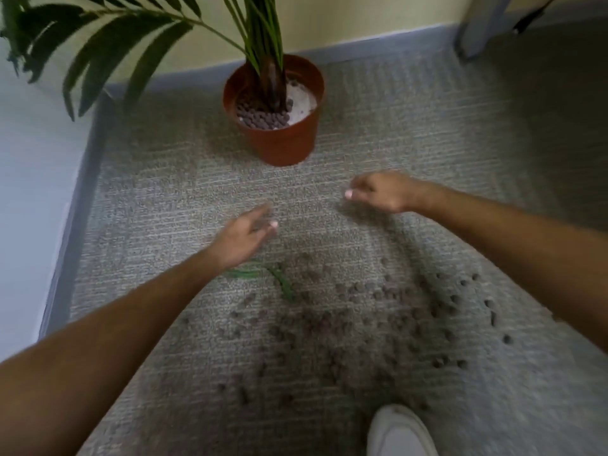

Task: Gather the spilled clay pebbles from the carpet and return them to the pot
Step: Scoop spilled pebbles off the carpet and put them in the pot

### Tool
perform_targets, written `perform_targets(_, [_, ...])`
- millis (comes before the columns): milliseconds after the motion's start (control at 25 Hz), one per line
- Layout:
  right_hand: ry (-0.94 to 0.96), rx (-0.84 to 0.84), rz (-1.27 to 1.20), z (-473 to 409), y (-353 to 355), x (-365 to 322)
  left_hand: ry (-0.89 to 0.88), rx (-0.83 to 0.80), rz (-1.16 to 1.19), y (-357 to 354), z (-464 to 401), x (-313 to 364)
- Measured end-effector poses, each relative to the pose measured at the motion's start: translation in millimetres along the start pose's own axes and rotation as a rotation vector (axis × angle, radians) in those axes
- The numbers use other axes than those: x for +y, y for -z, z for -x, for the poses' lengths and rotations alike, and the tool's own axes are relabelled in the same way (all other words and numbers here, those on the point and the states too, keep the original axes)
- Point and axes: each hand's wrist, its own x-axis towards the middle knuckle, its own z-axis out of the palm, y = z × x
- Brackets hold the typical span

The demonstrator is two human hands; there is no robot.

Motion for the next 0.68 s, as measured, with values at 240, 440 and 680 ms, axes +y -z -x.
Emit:
perform_targets(240, [-0.132, -0.063, 0.297, 104.4, -54.8, 43.4, -0.041, -0.206, -0.446, -57.3, 34.5, 2.9])
perform_targets(440, [-0.388, -0.036, 0.224, 153.3, -98.5, 64.0, 0.038, -0.176, -0.614, -95.7, 52.2, 18.9])
perform_targets(680, [-0.258, -0.002, 0.12, 171.4, -148.9, 38.7, -0.096, -0.201, -0.61, -141.9, 73.7, 46.1])
